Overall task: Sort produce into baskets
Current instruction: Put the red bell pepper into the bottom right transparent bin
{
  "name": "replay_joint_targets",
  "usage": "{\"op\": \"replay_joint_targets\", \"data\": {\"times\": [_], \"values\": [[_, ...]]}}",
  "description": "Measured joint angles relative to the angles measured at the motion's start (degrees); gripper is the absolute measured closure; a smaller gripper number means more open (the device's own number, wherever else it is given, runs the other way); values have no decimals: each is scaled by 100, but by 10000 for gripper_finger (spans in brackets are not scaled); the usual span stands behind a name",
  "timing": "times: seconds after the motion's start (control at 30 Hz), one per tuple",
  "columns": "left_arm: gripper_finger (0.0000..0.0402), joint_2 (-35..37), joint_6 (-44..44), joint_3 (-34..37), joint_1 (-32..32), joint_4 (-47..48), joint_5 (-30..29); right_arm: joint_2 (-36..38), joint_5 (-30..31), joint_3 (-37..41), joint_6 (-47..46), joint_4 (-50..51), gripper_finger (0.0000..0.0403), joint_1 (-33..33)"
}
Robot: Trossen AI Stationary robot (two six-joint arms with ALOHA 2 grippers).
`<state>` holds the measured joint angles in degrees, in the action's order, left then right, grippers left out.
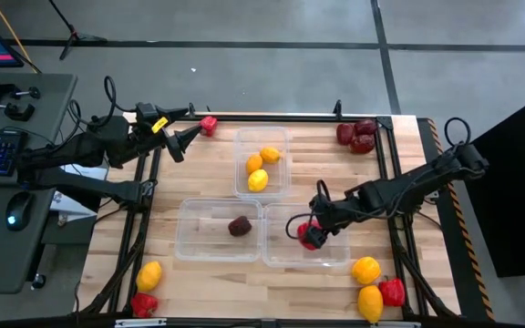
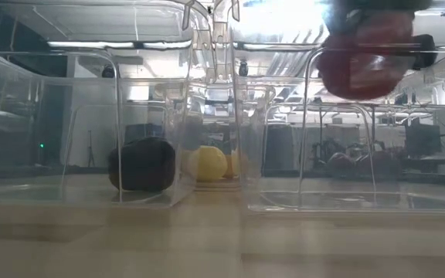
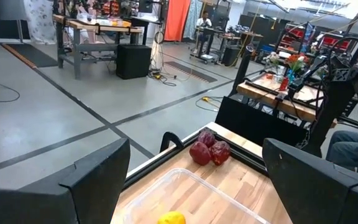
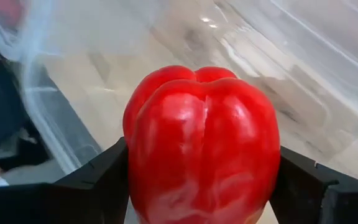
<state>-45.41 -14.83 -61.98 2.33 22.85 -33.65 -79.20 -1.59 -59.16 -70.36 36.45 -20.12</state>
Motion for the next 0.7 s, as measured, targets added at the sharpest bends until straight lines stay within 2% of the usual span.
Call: {"op": "replay_joint_targets", "data": {"times": [0.17, 0.3, 0.47, 0.57, 0.7], "values": [[51, 0, 0, 0, 0, 2, -2, 0, 27, 0, 210, -109, 123, -15], [51, 0, 0, 0, 0, 2, -2, 0, 309, 0, 318, -156, 123, -15], [51, 0, 0, 0, 0, 2, -2, 2, 25, 0, 670, -422, 120, -18], [51, 0, 0, 0, 0, 2, -2, 2, 28, -2, 736, -528, 97, -52], [51, 0, 0, 0, 0, 2, -2, 0, 99, -2, 773, -439, 28, -56]]}}
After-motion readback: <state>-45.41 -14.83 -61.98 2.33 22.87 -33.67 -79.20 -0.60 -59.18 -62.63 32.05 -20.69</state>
